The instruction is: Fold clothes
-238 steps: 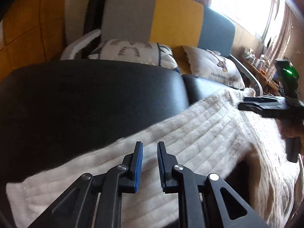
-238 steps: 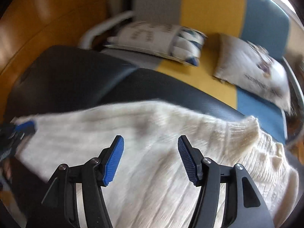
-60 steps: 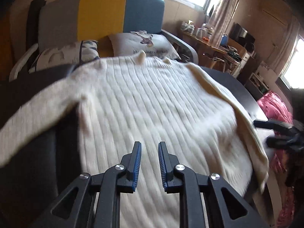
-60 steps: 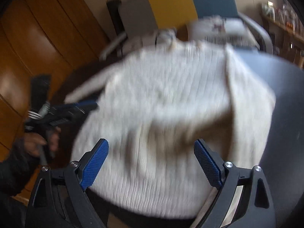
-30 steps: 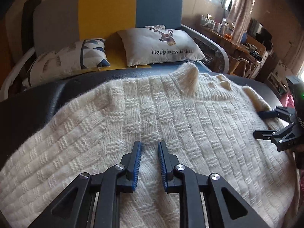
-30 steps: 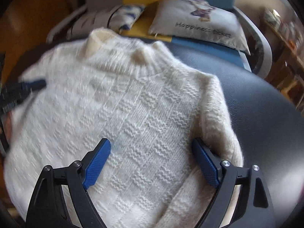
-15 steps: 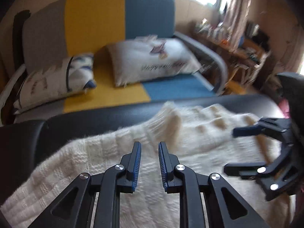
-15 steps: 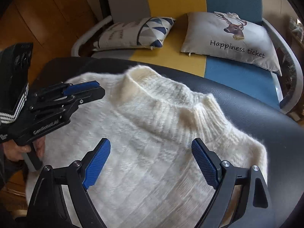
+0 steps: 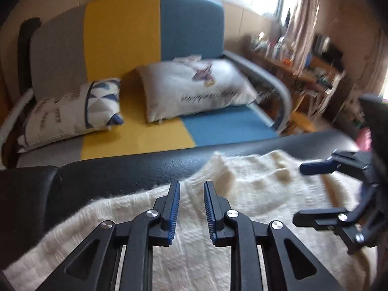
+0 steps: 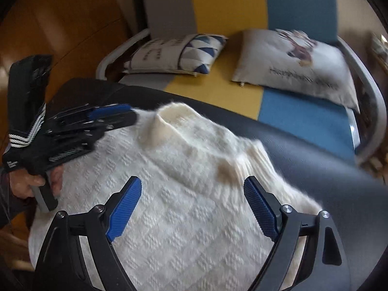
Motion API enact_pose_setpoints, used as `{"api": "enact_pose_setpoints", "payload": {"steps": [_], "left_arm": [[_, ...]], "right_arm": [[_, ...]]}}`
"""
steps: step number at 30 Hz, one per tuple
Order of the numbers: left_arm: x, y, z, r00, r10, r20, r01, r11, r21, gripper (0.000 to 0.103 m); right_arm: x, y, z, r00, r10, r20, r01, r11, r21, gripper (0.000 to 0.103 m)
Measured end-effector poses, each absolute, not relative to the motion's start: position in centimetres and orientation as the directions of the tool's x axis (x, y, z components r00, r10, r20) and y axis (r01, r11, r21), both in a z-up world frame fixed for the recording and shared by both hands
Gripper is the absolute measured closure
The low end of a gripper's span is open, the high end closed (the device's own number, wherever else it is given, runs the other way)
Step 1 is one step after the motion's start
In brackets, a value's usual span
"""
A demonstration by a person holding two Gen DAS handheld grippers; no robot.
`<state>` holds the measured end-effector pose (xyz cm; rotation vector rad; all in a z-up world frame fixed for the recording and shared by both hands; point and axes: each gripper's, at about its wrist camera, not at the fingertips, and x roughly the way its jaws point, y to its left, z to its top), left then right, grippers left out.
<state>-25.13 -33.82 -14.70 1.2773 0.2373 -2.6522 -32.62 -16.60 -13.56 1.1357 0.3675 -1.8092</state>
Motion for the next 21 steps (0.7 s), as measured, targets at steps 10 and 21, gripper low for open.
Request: {"api": "enact_pose_setpoints", "payload": {"steps": [10,21], "left_arm": [[-24.3,-34.9,-15.8,-0.642,-0.034,-0.766,0.250,-0.954,-0.167,0.081],[-26.6,-32.5,-16.0,-0.619,-0.031,-0.785,0.151,-0.985,-0.081,0.081]], "right_arm": [[-33.6,-15.9,-15.5,-0.215,-0.530,-0.820,0.793,-0.585,0.171,0.016],[-31.1,-17.5,-14.6,-0.161,-0.483,-0.860,0.877,-0.469,0.099,0.015]]}}
